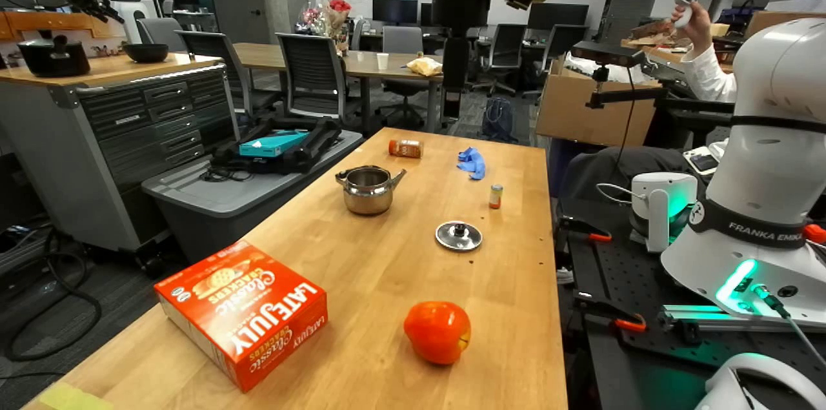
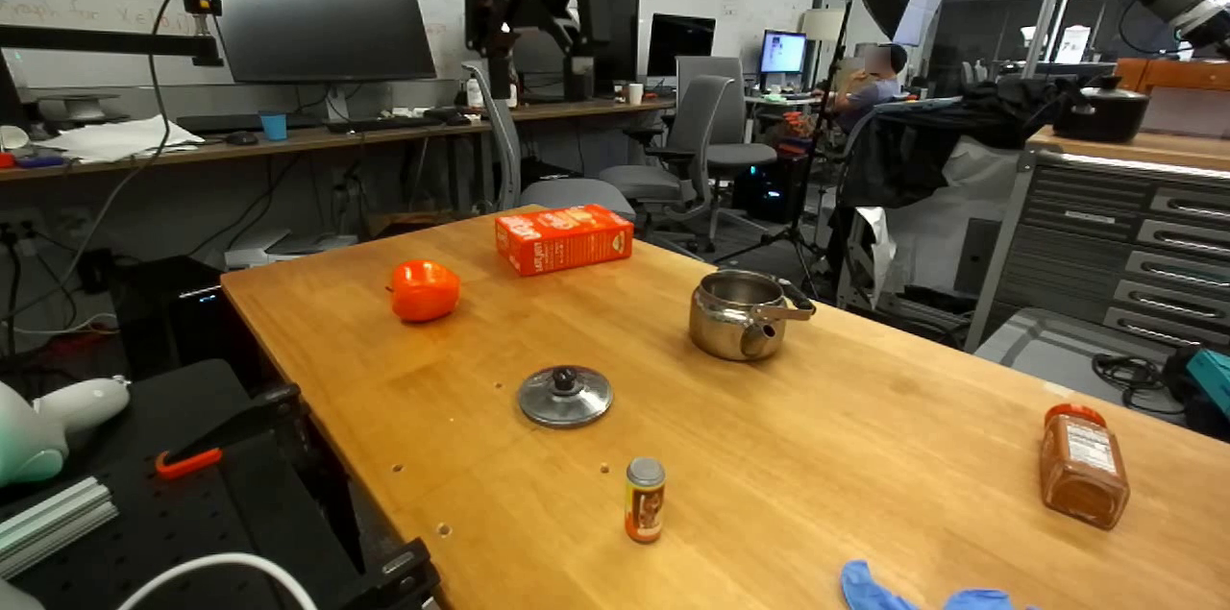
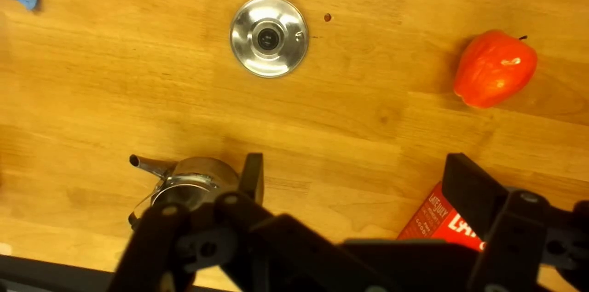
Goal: Cover the kettle with the lid on the table
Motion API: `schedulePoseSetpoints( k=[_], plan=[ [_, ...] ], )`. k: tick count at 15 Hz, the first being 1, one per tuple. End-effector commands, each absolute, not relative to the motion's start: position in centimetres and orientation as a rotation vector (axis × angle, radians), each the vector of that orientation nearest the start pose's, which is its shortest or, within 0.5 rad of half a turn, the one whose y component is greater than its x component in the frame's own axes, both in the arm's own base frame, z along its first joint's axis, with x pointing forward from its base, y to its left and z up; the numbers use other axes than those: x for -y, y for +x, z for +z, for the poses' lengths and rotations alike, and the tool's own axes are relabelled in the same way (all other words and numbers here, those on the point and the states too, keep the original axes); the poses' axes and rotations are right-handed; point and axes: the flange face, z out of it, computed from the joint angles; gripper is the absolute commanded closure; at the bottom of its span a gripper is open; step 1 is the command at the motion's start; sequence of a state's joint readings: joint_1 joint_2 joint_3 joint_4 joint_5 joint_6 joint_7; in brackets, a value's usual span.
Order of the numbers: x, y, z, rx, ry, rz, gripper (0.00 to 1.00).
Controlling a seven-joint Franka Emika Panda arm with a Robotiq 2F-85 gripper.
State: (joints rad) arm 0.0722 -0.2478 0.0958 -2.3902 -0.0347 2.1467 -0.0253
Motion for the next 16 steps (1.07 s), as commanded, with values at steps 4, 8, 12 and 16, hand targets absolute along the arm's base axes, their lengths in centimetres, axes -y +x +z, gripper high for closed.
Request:
schedulePoseSetpoints(
  k=[4, 8, 12, 16],
  plan=[
    [-6.7, 45.2, 38.9, 0.307, -3.176, 0.028, 0.00],
    [-5.5, 45.1, 36.4, 0.247, -3.163, 0.021, 0.00],
    [-4.6, 44.8, 33.6, 0.252, -3.153, 0.018, 0.00],
    [-3.6, 44.9, 30.3, 0.242, -3.146, 0.041, 0.00]
  ],
)
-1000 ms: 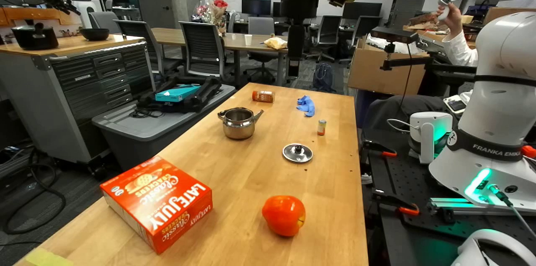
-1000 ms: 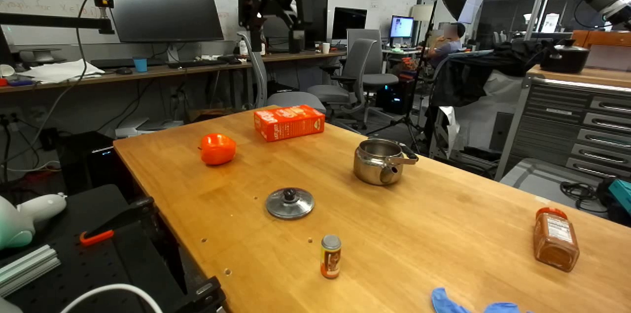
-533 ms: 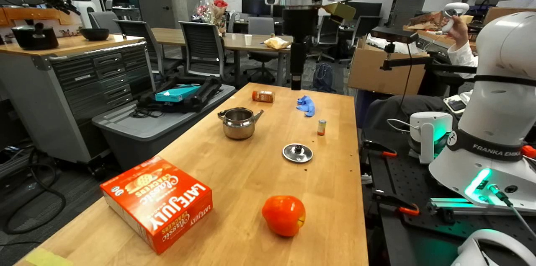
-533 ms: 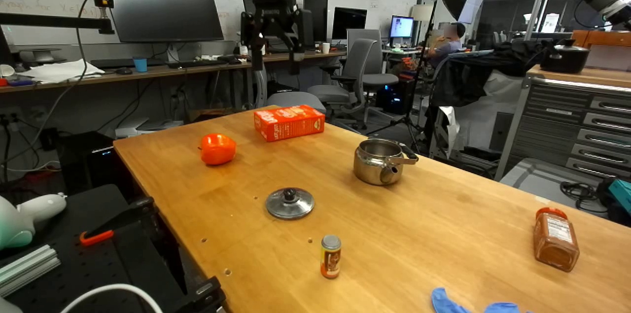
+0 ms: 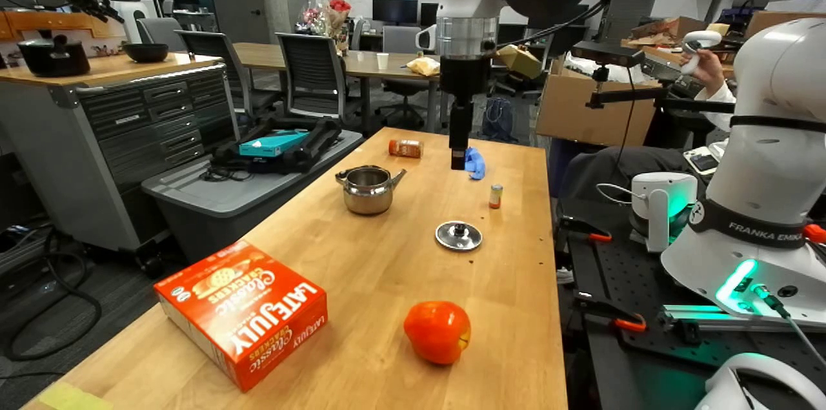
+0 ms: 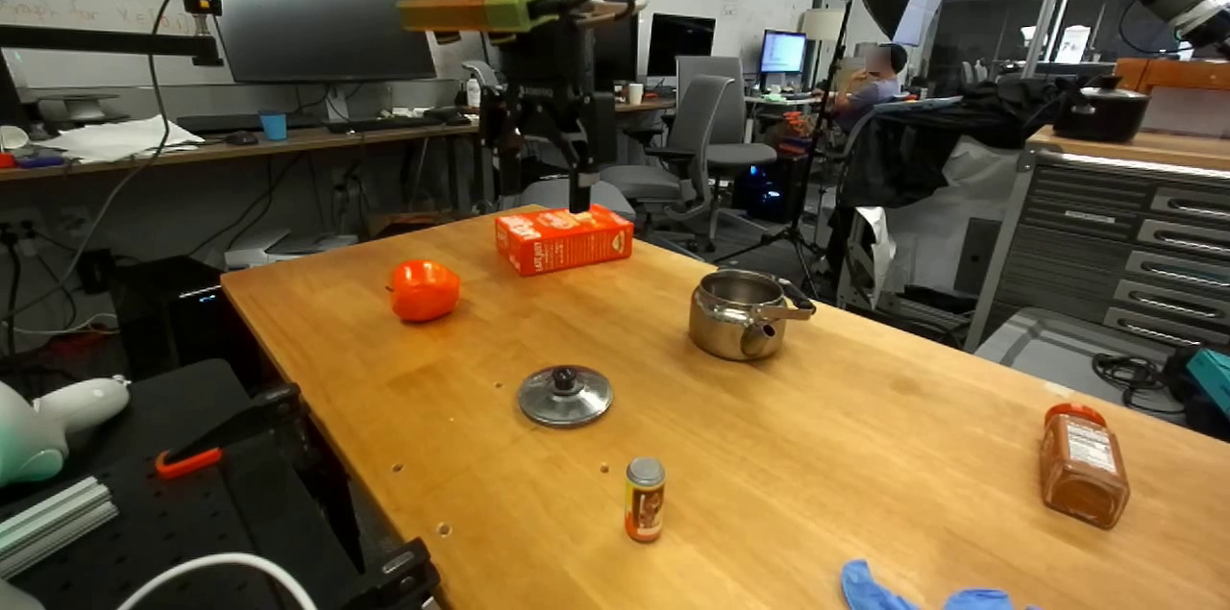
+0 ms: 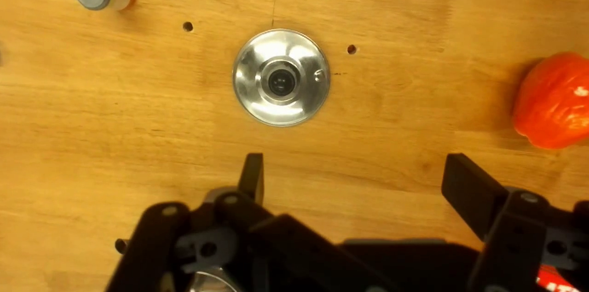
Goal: Cover the kettle with the lid on the table
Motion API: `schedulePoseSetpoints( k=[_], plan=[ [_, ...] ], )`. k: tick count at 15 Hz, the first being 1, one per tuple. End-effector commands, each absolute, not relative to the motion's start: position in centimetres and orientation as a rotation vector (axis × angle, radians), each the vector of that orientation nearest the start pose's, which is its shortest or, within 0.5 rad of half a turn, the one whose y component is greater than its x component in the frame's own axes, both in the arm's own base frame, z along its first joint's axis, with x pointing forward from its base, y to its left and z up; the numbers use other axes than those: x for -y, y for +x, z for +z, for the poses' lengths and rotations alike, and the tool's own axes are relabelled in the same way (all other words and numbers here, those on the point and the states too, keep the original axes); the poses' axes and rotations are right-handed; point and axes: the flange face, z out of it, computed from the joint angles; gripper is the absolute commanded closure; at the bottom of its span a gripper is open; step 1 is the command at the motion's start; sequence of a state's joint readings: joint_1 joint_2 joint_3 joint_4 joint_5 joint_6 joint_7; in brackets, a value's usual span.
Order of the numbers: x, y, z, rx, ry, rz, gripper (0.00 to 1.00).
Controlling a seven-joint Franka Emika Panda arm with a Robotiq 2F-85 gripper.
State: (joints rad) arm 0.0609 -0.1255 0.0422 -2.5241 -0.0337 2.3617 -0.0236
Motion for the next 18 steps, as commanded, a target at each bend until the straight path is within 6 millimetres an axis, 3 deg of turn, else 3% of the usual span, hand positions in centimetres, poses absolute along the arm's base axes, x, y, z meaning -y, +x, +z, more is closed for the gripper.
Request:
schedulePoseSetpoints(
  k=[1, 10, 18],
  plan=[
    [-3.4, 45.0, 29.3, 0.275, -3.134, 0.053, 0.00],
    [0.3, 45.5, 23.6, 0.362, -3.118, 0.149, 0.00],
    [-0.3, 45.4, 19.3, 0.613, -3.089, 0.102, 0.00]
  ],
)
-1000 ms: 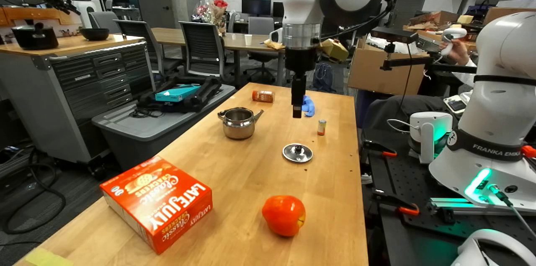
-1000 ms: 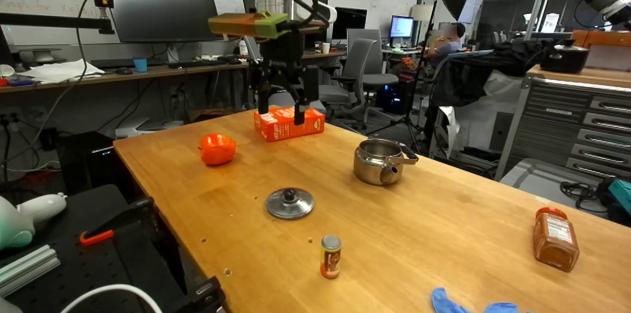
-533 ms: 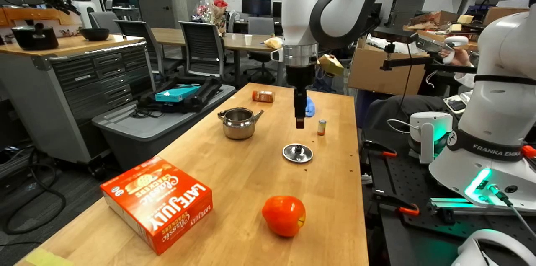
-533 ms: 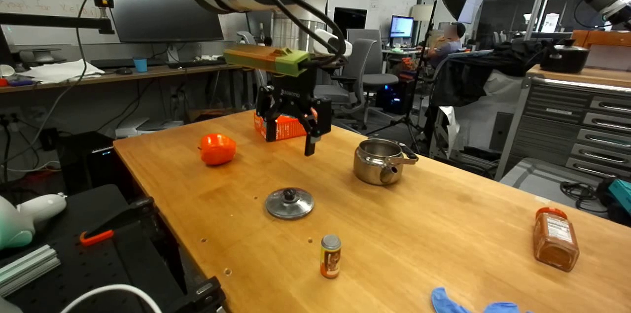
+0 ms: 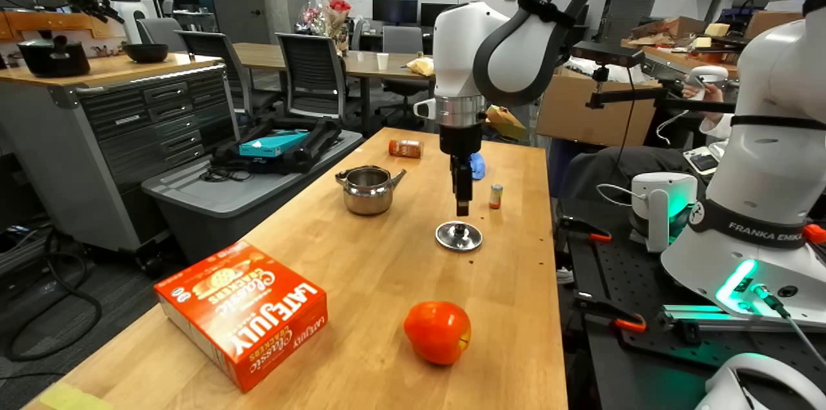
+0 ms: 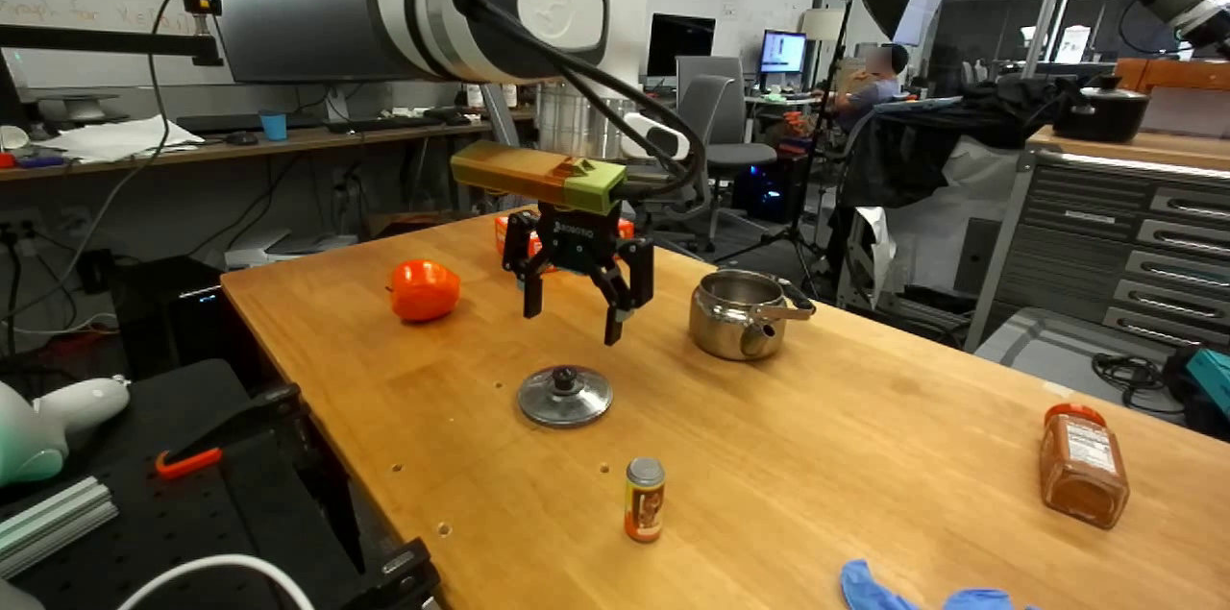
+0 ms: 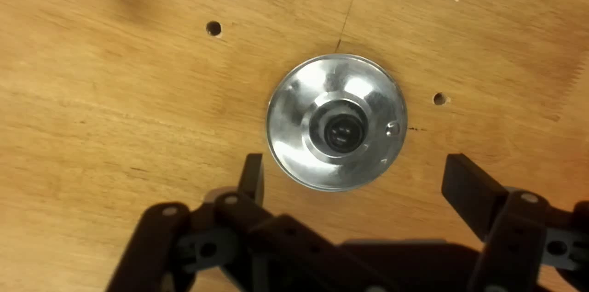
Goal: Cover the kettle with the lid on the table
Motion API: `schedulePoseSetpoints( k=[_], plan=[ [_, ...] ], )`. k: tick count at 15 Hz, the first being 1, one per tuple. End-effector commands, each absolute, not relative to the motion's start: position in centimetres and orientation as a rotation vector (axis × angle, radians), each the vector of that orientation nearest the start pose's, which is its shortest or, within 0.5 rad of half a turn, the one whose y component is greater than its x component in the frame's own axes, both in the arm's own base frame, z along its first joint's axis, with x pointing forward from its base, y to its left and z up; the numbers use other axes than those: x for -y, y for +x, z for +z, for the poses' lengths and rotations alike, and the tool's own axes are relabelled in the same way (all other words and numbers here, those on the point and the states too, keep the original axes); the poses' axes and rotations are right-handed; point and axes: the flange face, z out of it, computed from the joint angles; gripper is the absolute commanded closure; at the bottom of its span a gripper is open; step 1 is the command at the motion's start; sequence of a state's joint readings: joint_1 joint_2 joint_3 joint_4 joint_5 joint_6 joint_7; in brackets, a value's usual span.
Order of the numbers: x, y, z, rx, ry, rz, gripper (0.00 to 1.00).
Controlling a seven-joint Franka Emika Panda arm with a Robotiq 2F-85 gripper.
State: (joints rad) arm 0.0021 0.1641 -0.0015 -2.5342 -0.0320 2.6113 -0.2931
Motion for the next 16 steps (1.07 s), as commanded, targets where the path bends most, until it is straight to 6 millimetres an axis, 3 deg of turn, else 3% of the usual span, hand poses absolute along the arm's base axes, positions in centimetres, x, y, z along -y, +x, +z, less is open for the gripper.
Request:
schedulePoseSetpoints(
  k=[1, 6, 11, 13, 16],
  plan=[
    [-0.6, 45.3, 18.8, 0.636, -3.082, 0.104, 0.00],
    [-1.6, 44.7, 16.6, 0.711, -3.065, 0.160, 0.00],
    [-1.8, 44.6, 15.6, 0.750, -3.071, 0.161, 0.00],
    [-1.8, 44.6, 15.4, 0.753, -3.068, 0.170, 0.25],
    [-1.8, 44.6, 15.2, 0.746, -3.065, 0.179, 0.51]
  ],
)
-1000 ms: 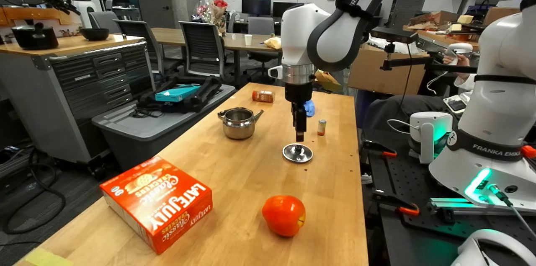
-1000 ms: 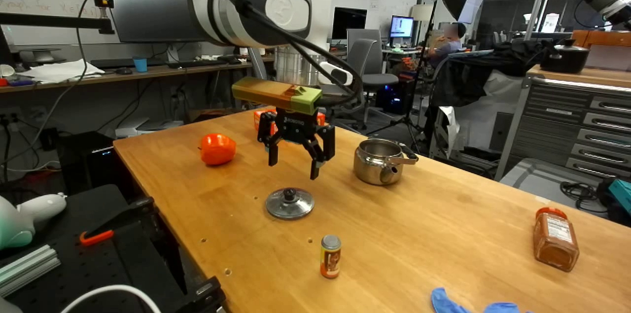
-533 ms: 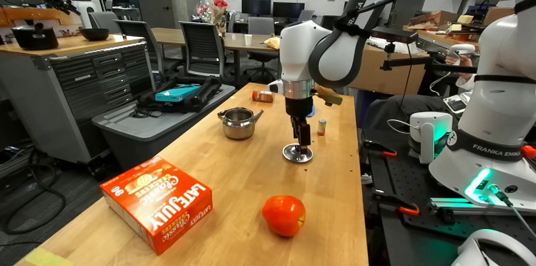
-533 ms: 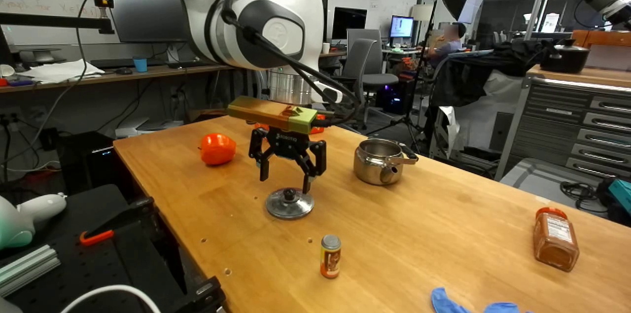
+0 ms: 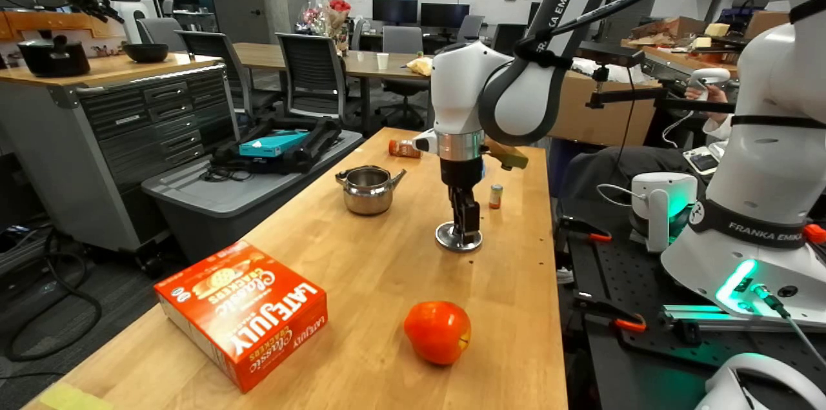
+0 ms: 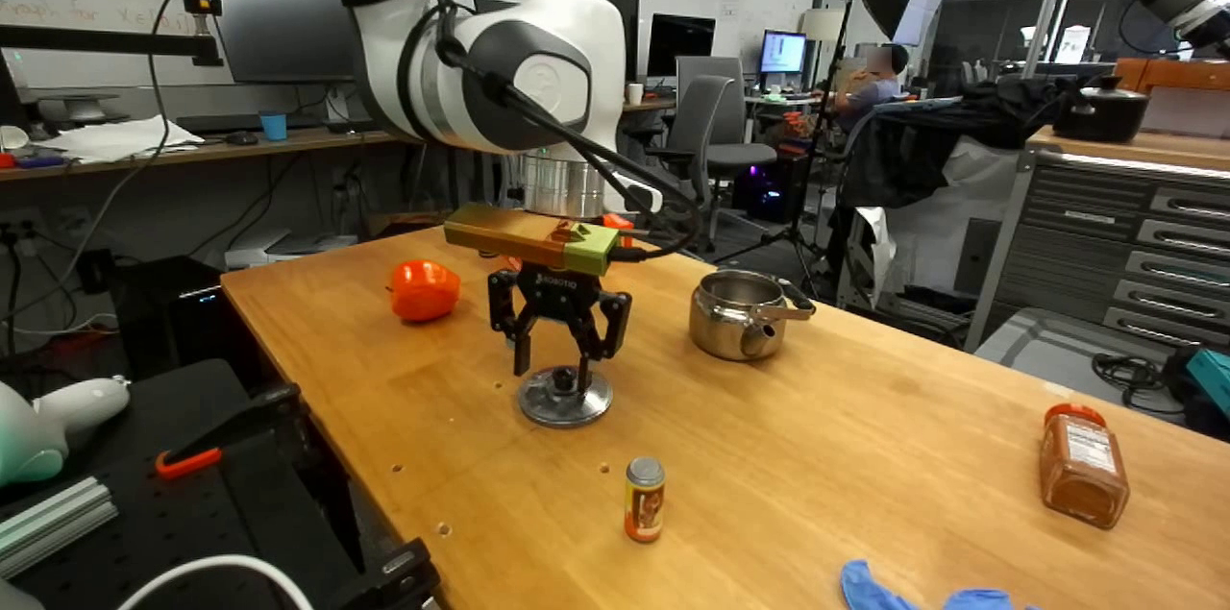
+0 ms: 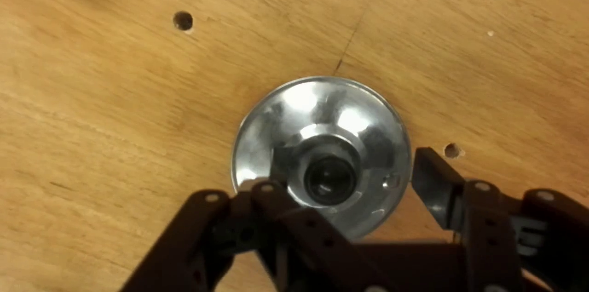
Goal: Cover the kettle with the lid on the table
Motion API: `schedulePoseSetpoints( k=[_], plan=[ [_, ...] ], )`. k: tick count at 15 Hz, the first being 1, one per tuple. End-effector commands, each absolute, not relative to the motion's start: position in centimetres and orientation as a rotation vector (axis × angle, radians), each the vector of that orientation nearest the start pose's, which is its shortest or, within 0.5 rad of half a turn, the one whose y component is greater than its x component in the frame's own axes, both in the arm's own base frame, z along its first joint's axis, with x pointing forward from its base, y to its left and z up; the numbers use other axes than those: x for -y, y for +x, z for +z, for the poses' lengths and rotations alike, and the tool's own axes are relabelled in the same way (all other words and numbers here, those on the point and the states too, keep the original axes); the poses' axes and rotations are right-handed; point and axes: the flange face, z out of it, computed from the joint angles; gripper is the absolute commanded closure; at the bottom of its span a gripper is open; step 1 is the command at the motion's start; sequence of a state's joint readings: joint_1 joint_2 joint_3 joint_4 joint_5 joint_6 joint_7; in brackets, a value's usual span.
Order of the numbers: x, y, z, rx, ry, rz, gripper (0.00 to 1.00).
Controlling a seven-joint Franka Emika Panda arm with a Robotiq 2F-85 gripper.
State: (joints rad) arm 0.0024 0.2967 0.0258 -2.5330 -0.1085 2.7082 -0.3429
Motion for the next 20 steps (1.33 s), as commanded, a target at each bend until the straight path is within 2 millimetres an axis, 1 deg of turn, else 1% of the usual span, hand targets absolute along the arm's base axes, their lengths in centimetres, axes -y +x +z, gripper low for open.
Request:
schedulePoseSetpoints(
  k=[1, 6, 8, 14, 17, 18, 20],
  plan=[
    [-1.8, 44.6, 15.2, 0.742, -3.064, 0.180, 0.58],
    [-1.7, 45.0, 15.7, 0.724, -3.065, 0.161, 0.95],
    [-1.6, 44.9, 15.7, 0.720, -3.061, 0.163, 0.93],
    [-1.5, 45.3, 16.8, 0.705, -3.068, 0.127, 0.93],
    [-1.3, 45.8, 18.0, 0.686, -3.071, 0.117, 0.93],
    [-0.8, 46.0, 18.7, 0.678, -3.075, 0.105, 0.93],
    [-0.5, 46.6, 19.9, 0.667, -3.078, 0.079, 0.93]
  ],
)
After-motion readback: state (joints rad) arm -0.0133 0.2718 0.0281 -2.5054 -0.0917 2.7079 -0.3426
